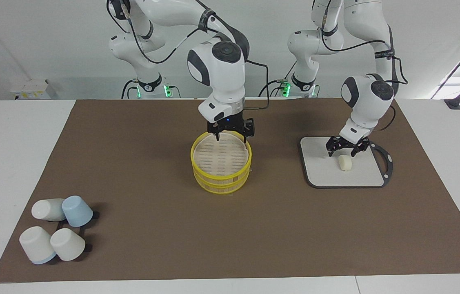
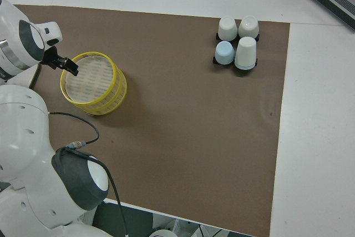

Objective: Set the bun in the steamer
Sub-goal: 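Grasp the bun with the left gripper while the right gripper grasps the steamer lid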

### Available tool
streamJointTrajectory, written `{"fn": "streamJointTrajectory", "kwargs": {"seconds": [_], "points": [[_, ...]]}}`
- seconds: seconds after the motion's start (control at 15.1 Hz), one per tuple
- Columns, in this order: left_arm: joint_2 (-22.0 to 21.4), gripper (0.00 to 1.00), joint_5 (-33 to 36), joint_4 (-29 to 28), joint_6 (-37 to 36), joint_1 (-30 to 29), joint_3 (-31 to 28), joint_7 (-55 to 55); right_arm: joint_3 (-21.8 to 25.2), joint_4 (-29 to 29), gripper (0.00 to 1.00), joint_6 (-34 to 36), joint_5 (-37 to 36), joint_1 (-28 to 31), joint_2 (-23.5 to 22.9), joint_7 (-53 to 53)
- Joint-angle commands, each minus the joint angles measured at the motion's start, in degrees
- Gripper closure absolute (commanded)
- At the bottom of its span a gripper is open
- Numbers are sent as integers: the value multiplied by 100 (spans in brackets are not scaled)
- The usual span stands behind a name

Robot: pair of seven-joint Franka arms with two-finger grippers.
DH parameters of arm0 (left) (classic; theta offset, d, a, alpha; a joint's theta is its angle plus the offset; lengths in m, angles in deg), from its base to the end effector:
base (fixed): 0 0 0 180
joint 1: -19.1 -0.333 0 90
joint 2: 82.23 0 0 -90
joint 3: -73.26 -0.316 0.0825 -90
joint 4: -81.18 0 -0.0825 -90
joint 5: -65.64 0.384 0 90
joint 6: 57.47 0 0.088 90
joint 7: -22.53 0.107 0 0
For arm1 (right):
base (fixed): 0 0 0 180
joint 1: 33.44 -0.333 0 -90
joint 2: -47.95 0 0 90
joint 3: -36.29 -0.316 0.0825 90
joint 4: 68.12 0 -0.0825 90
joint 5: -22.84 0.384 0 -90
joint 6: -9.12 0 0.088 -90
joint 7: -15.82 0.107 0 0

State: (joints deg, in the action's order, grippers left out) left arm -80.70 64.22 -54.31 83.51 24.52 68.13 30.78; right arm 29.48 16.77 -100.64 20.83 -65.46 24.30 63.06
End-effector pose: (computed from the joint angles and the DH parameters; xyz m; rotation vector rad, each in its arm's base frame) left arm 0.5082 -0.0025 0.3214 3.1240 -0.2041 0.1097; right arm 0.5407 0.4167 0.4420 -3.1063 0.2268 -0.0124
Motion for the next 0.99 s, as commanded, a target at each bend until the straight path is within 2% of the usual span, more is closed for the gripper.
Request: {"fn": "streamJointTrajectory", "kwargs": {"seconds": [0.0,0.27,0.4,0.53,0.6,0.66,0.73,0.86,0.93], "points": [[198,0,-7,32,254,-42,3,168,39,-429,1,-19,-211,-182,-403,163],[287,2,-7,32,412,-42,3,412,31,-429,1,-230,-220,-287,-518,198],[339,16,-7,41,430,-50,3,546,39,-429,2,-343,-238,-401,-675,294],[357,40,-7,41,456,-50,3,537,31,-412,9,-511,-378,-419,-720,400],[357,50,-7,93,413,-50,3,537,31,-403,22,-503,-379,-419,-720,400],[366,55,-7,129,378,-42,3,520,31,-403,38,-485,-387,-428,-720,426],[366,55,-7,172,308,-42,3,511,31,-403,63,-485,-405,-437,-720,531],[366,57,-25,400,-34,-42,3,511,31,-403,100,-503,-431,-428,-720,558],[357,57,-42,601,-358,-42,3,511,31,-403,100,-520,-457,-402,-720,550]]}}
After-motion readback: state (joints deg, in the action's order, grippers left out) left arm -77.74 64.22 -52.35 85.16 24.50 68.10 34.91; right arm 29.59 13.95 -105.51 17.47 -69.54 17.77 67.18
